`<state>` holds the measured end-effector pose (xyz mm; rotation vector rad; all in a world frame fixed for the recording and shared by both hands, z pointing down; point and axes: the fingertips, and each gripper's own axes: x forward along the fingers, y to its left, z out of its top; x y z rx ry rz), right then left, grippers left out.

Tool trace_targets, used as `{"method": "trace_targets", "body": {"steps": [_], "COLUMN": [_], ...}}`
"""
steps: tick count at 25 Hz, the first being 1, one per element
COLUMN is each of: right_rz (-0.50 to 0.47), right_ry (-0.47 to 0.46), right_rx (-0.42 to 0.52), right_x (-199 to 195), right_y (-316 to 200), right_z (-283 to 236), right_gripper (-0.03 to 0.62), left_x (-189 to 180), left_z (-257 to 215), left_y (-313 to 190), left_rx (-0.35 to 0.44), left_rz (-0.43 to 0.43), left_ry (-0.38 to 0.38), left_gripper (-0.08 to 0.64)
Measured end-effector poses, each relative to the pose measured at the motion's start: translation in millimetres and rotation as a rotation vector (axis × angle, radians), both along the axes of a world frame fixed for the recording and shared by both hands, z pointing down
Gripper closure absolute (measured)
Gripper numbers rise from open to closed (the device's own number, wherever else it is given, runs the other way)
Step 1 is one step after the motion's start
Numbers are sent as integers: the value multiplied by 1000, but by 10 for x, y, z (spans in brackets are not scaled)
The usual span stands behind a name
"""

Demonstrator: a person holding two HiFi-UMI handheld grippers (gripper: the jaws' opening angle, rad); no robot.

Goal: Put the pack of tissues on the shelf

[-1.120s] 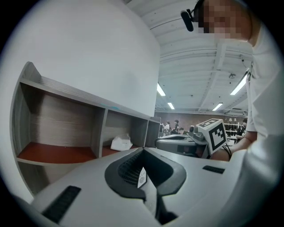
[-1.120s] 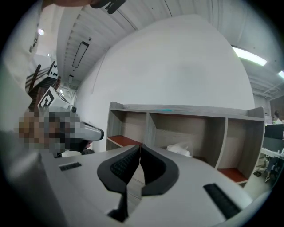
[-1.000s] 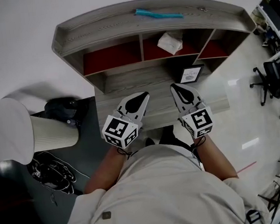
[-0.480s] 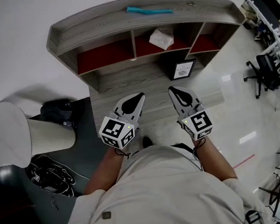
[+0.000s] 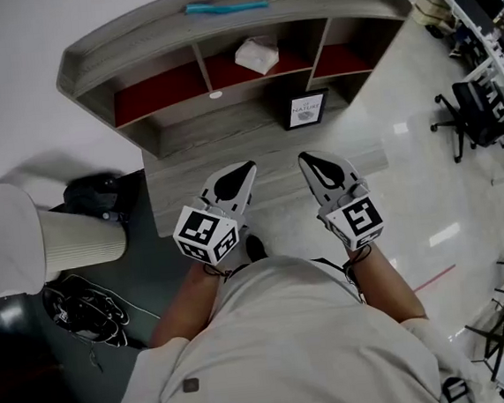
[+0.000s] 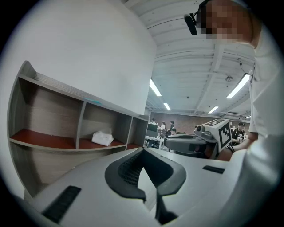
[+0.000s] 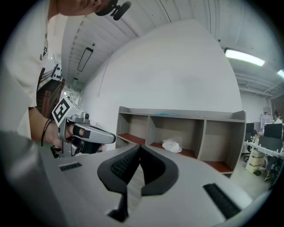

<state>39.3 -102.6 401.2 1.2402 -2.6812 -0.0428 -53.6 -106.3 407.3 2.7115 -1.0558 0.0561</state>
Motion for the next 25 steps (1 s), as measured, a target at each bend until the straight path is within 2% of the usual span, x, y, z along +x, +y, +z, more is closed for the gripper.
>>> {"method": "trace_targets", "body": {"steps": [10, 16, 22, 25], "right_rz": [-67, -110, -138, -154], "right_ry": [-14, -27, -35, -21], "right_rx": [4, -13, -24, -1], "right_x": [682, 994, 1300, 1443], "right_y": [469, 831, 1250, 1449], "right_z": [-9, -8, -11, 15], "right_gripper": [572, 572, 572, 572], "left_x": [727, 1096, 1352, 1423], "left_z": [-30, -40, -45, -34], "left_y": [440, 792, 1225, 1452], "left_rx": [7, 33, 49, 54], "left_rz": [-27, -44, -75, -102], "left_ry": [-13, -46, -47, -43], "left_gripper": [545, 543, 543, 545]}}
